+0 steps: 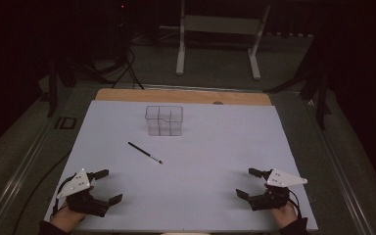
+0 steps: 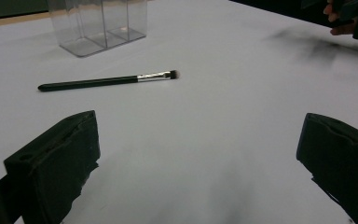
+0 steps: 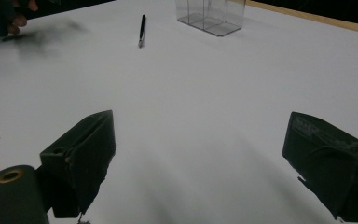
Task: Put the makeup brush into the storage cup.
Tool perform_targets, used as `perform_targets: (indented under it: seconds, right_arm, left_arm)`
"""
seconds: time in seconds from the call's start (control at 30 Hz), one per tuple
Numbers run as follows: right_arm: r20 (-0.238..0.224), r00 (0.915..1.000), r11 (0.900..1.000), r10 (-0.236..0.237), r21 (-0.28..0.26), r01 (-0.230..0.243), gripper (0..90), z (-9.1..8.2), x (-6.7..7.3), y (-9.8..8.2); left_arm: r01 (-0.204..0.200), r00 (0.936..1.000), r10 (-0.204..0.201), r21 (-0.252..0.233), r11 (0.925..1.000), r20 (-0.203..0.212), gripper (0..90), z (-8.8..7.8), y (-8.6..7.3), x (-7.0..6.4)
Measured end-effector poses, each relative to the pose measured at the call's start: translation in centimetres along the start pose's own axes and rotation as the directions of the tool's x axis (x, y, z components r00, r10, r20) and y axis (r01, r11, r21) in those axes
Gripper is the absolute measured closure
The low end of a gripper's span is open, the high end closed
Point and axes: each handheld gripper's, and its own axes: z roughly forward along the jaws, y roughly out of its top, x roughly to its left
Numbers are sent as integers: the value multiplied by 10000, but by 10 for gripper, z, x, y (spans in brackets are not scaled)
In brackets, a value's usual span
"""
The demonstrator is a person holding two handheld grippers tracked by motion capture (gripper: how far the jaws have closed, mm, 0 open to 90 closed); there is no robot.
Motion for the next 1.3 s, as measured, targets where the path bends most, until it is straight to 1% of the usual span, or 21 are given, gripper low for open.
perform_targets:
  seconds: [0.17,0.23,0.3,0.33,0.37,0.43,0.47,0.53,0.67,0.7,0.77,0.8,0.97,1.0,1.03,1.07,1.1,1.13,1.23,1.27,1.3]
  right_arm:
    - [-7,10000,10000,-6,-4,6,95,0,0,0]
    - [-58,10000,10000,-23,6,23,95,0,0,0]
    - [-70,10000,10000,-32,2,32,95,0,0,0]
    - [-52,10000,10000,-65,26,65,95,0,1,0]
    - [-60,10000,10000,-63,22,63,95,0,1,1]
    - [-82,9999,10000,-78,40,78,95,1,1,1]
    - [-82,9999,10000,-78,40,78,95,1,1,1]
    - [-111,9999,10000,-33,15,33,95,1,1,1]
    - [-86,9999,9999,-106,40,106,95,2,2,1]
    - [-39,9999,9999,-149,40,149,95,2,2,2]
    - [-29,9998,9998,-175,36,175,95,1,2,2]
    - [-36,9998,9998,-178,19,178,95,2,2,2]
    - [-33,9998,9998,-179,26,179,95,2,2,2]
    - [-54,9998,9998,-173,49,174,95,2,3,2]
    - [-70,9999,9999,-156,62,157,95,2,3,2]
    - [-96,9998,9998,-164,62,165,95,2,3,2]
    - [-101,9998,9999,-154,61,155,95,2,3,2]
    - [-100,9998,9999,-153,56,154,95,2,2,2]
    - [-79,9999,9999,-146,15,146,95,2,2,2]
    - [-97,9999,9999,-132,5,132,95,2,2,2]
    - [-97,9999,9999,-132,5,132,95,2,2,2]
  left_arm:
    - [-118,9999,118,64,9999,9,8,1,0,-2]
    - [241,9996,-243,109,9996,146,8,1,1,-2]
    - [246,9995,-249,143,9996,205,8,1,2,-2]
    - [84,9999,-90,467,9989,137,8,1,4,-6]
    - [154,9995,-169,569,9983,269,8,2,5,-7]
    - [-80,9998,67,682,9976,187,8,1,9,-10]
    - [-80,9998,67,682,9976,187,8,1,9,-10]
    - [-333,9980,297,661,9973,549,8,-2,13,-10]
    - [-518,9977,480,825,9952,471,8,-5,19,-9]
    - [-490,9966,439,729,9961,703,8,-6,24,-7]
    - [-604,9962,551,801,9950,669,8,-6,27,-6]
    - [-768,9949,692,1068,9913,731,8,-5,31,-5]
    - [-1067,9918,944,1528,9825,856,8,-1,36,-1]
    - [-1238,9902,1081,1954,9729,889,8,1,38,0]
    - [-1356,9885,1176,2123,9677,953,8,2,39,1]
    - [-1417,9876,1218,2285,9632,988,8,3,40,2]
    - [-1417,9876,1218,2285,9632,988,8,3,40,2]
    - [-1612,9849,1389,2568,9529,1028,8,4,43,3]
    - [-1740,9824,1471,2777,9448,1149,8,4,46,5]
    - [-1925,9789,1624,2931,9365,1241,8,4,49,6]
    - [-1925,9789,1624,2931,9365,1241,8,4,49,6]
